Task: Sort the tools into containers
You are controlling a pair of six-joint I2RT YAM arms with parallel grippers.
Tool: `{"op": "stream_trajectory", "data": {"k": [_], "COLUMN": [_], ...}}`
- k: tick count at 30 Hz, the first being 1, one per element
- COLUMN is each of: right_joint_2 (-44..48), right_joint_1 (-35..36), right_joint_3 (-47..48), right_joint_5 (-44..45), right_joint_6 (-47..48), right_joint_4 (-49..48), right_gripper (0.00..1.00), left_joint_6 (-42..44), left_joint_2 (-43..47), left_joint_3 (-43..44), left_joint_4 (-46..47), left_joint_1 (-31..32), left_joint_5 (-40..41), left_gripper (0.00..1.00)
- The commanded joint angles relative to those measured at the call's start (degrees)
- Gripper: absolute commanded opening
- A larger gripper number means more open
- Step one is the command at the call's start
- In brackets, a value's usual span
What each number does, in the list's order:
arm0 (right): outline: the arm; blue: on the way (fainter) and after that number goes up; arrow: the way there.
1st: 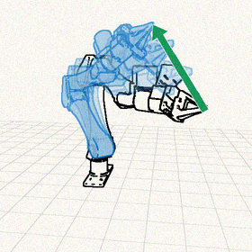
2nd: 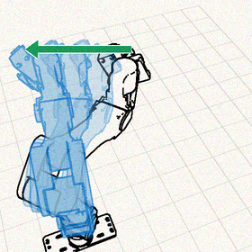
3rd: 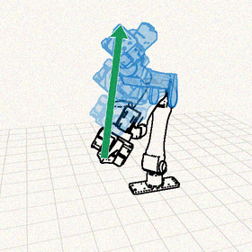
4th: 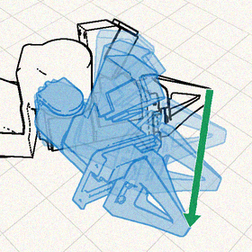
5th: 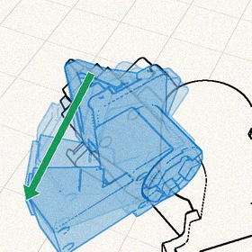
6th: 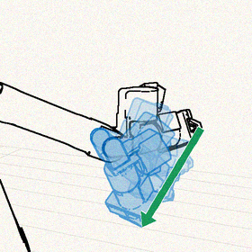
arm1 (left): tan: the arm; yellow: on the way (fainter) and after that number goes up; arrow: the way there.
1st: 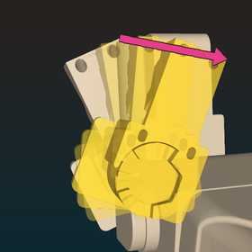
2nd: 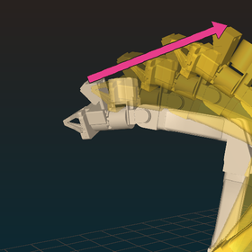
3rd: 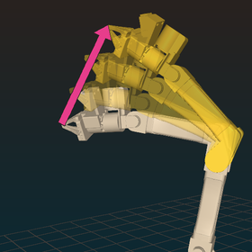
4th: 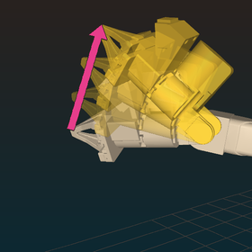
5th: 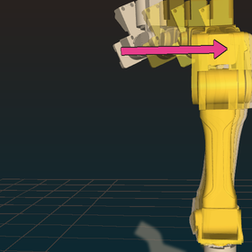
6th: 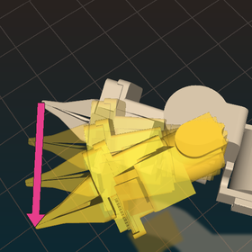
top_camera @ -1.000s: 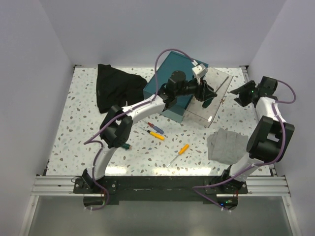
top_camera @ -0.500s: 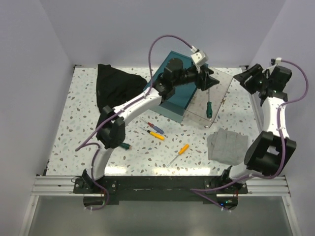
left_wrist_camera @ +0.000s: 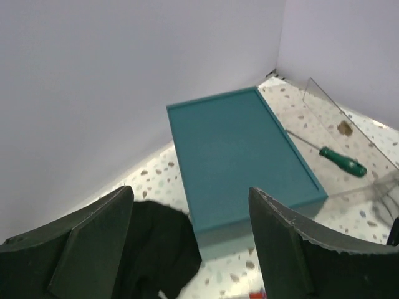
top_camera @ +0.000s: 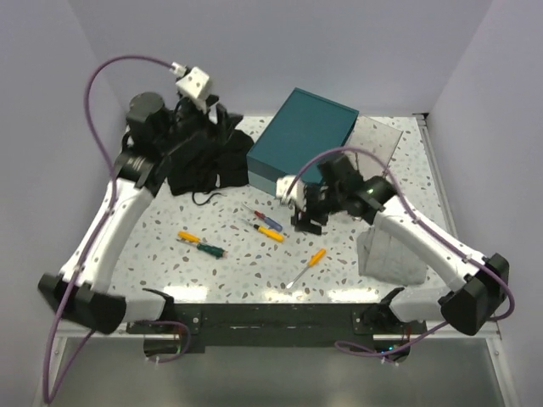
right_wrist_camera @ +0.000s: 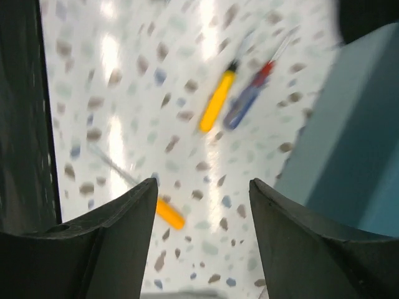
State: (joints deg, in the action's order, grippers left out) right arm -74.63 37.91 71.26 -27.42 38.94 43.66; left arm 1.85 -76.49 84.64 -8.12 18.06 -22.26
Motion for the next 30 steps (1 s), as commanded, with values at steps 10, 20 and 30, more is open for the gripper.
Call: {"op": "stream_trajectory", "data": {"k": [10,20,30], "right_joint_2": [-8.0,-15.8,-7.5], "right_joint_1": [8.8,8.6,8.6], "right_joint_3": [-15.7,-17.7,-14.5], "right_joint_5": [14.8,15.2,12.9], "right_joint_6": [35.9,35.5,26.6], "right_joint_4": [8.9,3.4,1.2], "right_gripper": [0.61,0.55,0.0], "left_joint_6": [-3.4,-11.0,-13.2], "left_joint_2": [21.6,19.5,15.8], "left_joint_3": [-19.1,-20.4,-18.5], "left_joint_4": [-5.8,0.4,4.1], "left_joint_1": [-23.1,-32.2,-33.1], "left_joint_5": [-7.5,-14.9,-17.8], "left_gripper": [0.8,0.75,0.72]}}
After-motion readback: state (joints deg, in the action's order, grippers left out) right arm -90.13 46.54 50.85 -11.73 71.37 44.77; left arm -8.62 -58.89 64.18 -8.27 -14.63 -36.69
